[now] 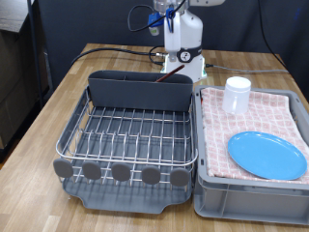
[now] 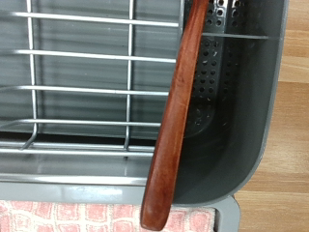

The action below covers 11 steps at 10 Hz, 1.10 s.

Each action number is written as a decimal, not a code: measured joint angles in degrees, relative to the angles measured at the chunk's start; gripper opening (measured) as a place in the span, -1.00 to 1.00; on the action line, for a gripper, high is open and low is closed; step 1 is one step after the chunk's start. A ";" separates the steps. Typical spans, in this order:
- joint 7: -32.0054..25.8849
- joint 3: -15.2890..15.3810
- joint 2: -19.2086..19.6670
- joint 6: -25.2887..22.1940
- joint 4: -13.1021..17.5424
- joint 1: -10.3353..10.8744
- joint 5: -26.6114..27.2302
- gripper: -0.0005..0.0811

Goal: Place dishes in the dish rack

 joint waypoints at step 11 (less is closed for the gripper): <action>-16.57 5.63 12.30 14.66 5.79 5.93 -8.78 0.98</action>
